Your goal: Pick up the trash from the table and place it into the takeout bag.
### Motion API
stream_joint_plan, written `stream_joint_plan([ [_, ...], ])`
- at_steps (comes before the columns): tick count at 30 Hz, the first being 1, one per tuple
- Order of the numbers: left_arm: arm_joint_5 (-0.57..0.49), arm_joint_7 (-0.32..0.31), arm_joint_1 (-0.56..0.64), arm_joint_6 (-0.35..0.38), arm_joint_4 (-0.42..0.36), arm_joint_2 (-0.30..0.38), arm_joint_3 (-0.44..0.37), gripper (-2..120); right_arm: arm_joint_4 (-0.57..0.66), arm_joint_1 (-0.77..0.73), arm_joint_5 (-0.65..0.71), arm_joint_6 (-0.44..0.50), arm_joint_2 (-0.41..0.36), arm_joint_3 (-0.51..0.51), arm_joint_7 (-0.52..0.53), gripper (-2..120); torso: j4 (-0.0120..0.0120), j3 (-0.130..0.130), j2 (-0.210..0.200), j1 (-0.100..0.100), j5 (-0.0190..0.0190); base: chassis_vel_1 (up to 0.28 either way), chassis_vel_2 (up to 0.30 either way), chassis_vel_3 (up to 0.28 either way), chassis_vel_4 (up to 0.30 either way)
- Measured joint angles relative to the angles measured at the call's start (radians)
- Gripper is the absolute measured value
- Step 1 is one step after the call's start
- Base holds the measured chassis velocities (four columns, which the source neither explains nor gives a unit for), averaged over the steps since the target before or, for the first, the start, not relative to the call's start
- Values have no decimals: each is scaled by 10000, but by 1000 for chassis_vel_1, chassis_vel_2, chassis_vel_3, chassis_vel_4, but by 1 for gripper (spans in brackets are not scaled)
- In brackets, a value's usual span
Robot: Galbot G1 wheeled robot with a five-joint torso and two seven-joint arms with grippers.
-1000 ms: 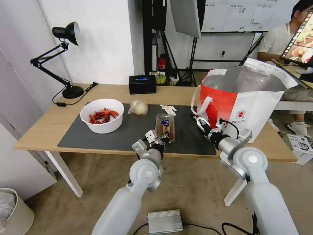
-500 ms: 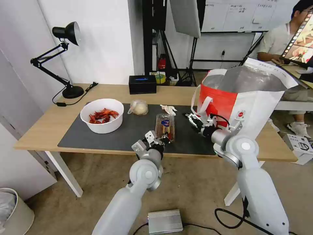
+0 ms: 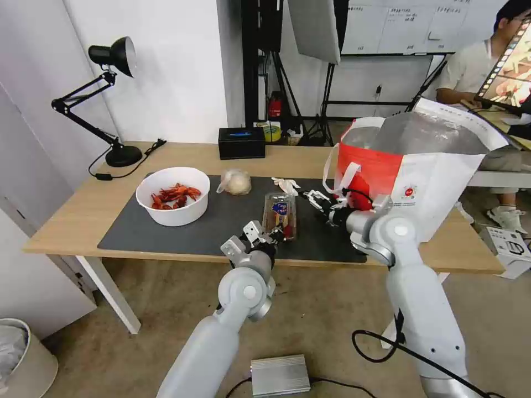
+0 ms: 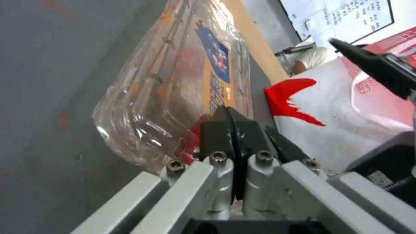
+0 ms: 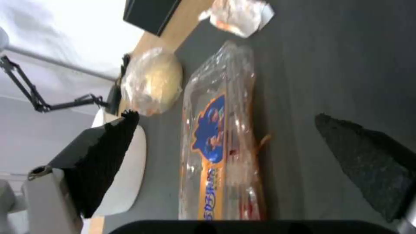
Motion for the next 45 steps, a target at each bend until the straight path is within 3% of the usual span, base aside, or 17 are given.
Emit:
stream_joint_plan([
  [10,1,-8,49,3,-29,15,-48,0,-98,176,-843,-7,345,-615,142,100,0,0,0,-1,2,0,0,0,0],
  [45,-12,-30,140,7,-144,-5,-82,0,-1035,877,-1053,-2,845,-931,465,100,0,0,0,0,1,0,0,0,0],
])
